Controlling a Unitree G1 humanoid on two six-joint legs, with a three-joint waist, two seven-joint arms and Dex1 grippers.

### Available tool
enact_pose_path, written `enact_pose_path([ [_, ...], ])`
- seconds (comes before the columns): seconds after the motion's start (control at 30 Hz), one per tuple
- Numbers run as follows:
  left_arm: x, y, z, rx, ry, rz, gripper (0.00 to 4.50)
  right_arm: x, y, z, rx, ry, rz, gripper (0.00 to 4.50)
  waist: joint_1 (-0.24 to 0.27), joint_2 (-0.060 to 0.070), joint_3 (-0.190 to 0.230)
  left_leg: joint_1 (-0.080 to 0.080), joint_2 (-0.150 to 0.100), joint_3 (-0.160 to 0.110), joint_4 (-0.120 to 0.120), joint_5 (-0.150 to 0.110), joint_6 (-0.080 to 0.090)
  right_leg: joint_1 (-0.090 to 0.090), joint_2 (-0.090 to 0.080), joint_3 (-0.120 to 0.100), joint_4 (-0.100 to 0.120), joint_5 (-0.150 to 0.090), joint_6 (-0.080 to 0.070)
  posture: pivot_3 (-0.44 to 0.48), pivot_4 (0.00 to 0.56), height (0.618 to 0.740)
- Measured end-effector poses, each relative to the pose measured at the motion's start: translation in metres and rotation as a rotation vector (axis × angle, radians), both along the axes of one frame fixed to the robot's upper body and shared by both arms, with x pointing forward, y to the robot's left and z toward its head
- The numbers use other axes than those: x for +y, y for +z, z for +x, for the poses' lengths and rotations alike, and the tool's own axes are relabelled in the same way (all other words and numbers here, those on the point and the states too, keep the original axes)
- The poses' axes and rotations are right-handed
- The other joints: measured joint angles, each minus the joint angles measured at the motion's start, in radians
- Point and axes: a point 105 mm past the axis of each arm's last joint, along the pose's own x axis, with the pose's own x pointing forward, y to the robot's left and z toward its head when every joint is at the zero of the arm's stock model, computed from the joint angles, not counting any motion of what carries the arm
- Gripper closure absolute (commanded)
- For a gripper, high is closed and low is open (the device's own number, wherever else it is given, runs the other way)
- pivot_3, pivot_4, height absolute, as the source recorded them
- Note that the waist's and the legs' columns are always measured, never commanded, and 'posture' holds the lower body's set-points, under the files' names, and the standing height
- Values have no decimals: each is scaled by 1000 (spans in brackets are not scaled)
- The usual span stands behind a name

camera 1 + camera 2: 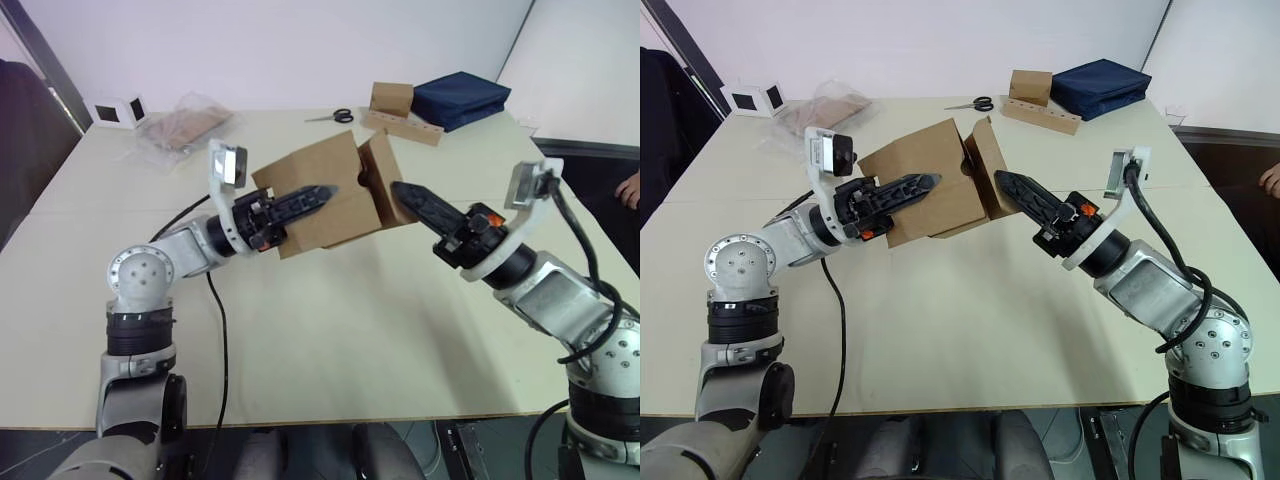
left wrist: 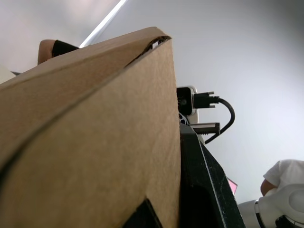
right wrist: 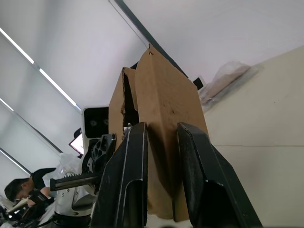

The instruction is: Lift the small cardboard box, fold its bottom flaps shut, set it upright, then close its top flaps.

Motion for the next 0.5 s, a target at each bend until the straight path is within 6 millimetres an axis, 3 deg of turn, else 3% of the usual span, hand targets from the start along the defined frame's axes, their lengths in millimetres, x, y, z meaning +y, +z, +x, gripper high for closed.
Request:
enact_pose_path([
  [0.5, -5, -5, -2, 7, 1, -20, 4500, 11, -3, -3, 51, -20, 57, 3511, 0, 0, 0, 0, 0, 0, 0, 0, 0, 0, 0, 0, 0, 0, 0, 0, 150, 740],
])
